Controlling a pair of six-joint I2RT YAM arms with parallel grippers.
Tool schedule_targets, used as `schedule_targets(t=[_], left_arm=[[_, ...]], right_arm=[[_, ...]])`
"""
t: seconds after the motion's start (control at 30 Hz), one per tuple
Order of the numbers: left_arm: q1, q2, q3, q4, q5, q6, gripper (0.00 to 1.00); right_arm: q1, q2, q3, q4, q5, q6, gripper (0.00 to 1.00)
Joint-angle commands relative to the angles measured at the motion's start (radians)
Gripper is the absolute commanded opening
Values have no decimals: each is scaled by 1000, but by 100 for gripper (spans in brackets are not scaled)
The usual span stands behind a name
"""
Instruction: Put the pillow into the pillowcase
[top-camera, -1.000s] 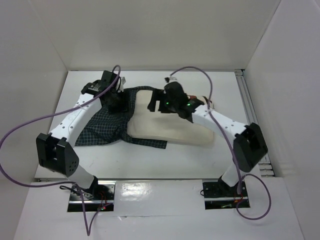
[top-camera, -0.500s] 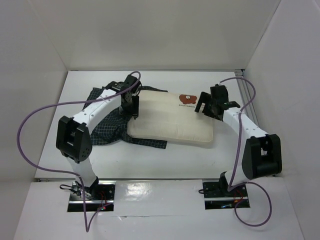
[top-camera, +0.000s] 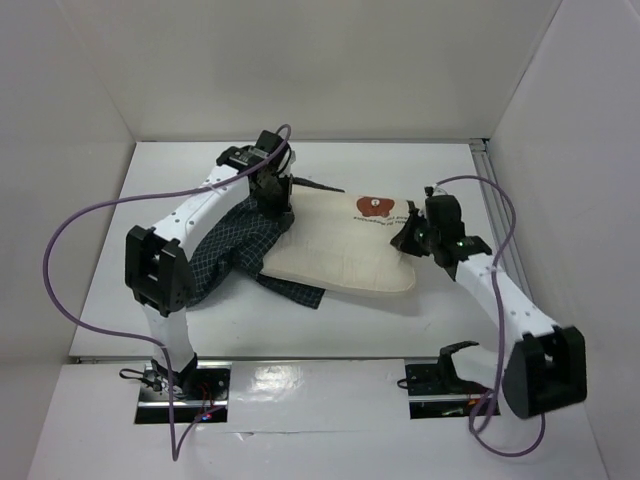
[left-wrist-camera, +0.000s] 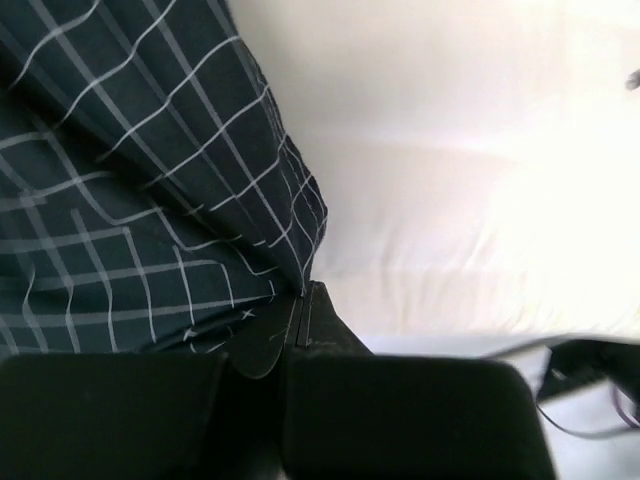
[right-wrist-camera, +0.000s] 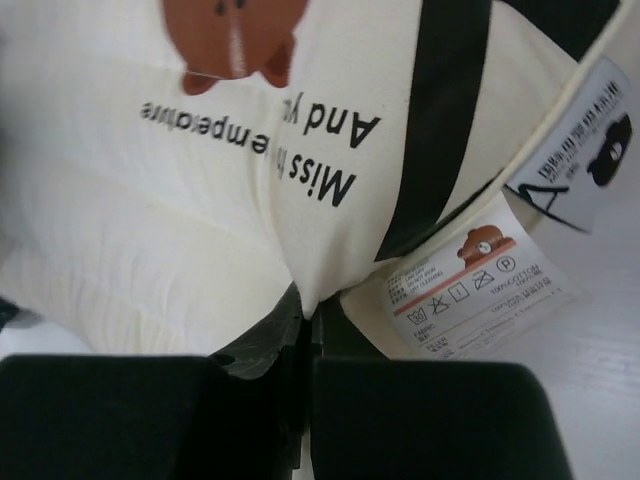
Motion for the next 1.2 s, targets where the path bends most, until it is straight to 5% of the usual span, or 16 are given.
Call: schedule_targets(t=[0.0, 0.07, 0.17, 0.3, 0.33, 0.47, 0.53, 0.63, 0.67, 0.93, 1.17], left_arm=[[-14, -14, 64, 54, 244, 25, 0], [-14, -23, 74, 54, 245, 25, 0], [-14, -8, 83, 6, 55, 25, 1], [-14, 26, 117, -62, -76, 5, 19], [-14, 26, 133, -79, -90, 5, 54], [-14, -40, 155, -79, -167, 5, 90], [-14, -60, 178, -79, -190, -6, 90], [-14, -32, 206, -79, -223, -6, 87], [-14, -17, 224, -79, -254, -17, 85], [-82, 166, 356, -102, -590, -72, 77], [-82, 325, 475, -102, -780, -64, 77]], right_arm=[[81, -211, 11, -23, -83, 63, 0], [126, -298, -1, -86, -44, 86, 0], [164, -357, -56, -165, -3, 123, 0], [221, -423, -160, -163, -15, 166, 0], [221, -423, -173, -163, -15, 175, 0], [261, -411, -193, -174, 29, 164, 0], [261, -380, -184, -185, 40, 132, 22], [261, -348, -142, -231, 89, 101, 81], [261, -334, -130, -252, 104, 101, 86], [218, -293, -30, -286, 212, 110, 97], [117, -273, -39, -234, 79, 111, 100]])
